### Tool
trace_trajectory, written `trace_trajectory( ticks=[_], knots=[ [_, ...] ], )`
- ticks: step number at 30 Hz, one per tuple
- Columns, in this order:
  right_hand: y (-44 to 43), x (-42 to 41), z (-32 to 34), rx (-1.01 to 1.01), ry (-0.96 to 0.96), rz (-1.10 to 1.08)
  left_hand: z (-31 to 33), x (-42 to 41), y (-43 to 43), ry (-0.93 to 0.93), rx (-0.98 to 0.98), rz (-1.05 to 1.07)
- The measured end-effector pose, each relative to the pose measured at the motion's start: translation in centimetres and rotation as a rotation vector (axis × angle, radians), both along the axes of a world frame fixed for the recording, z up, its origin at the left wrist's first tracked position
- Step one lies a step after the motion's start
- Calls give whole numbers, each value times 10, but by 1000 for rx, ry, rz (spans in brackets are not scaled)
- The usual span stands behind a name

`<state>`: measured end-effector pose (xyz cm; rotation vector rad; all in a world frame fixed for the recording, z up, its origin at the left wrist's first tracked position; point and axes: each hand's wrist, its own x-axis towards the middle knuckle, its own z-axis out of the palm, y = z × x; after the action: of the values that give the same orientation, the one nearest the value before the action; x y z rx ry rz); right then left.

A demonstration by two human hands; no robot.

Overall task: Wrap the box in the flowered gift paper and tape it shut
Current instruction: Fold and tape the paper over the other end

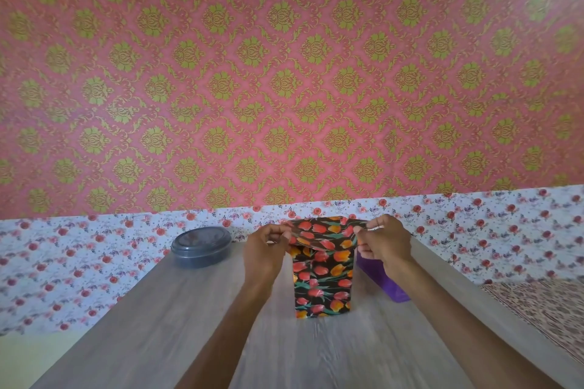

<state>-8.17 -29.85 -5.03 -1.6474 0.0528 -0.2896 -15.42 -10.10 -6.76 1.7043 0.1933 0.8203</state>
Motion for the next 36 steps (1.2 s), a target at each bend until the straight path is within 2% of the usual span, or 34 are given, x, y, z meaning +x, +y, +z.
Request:
trace_trajectory(
  ticks=[2,6,14,24,28,30,36],
  knots=[
    [-2,1,1,-71,-32,7,0,1,2,-8,48,1],
    [-8,7,0,-60,-15,37,0,1,7,1,97,7],
    [-25,-4,7,-78,-107,208,0,4,9,6,4,32],
    [-30,-6,10,88,-12,216,-4,7,10,5,20,89],
    [-28,-8,9,7,-32,172,1,9,5,3,107,130],
    [-26,-10,11,-12,-46,190,5,10,3,5,87,137],
    [-20,-9,17,76,113,270,12,12,-14,-13,26,53]
  ],
)
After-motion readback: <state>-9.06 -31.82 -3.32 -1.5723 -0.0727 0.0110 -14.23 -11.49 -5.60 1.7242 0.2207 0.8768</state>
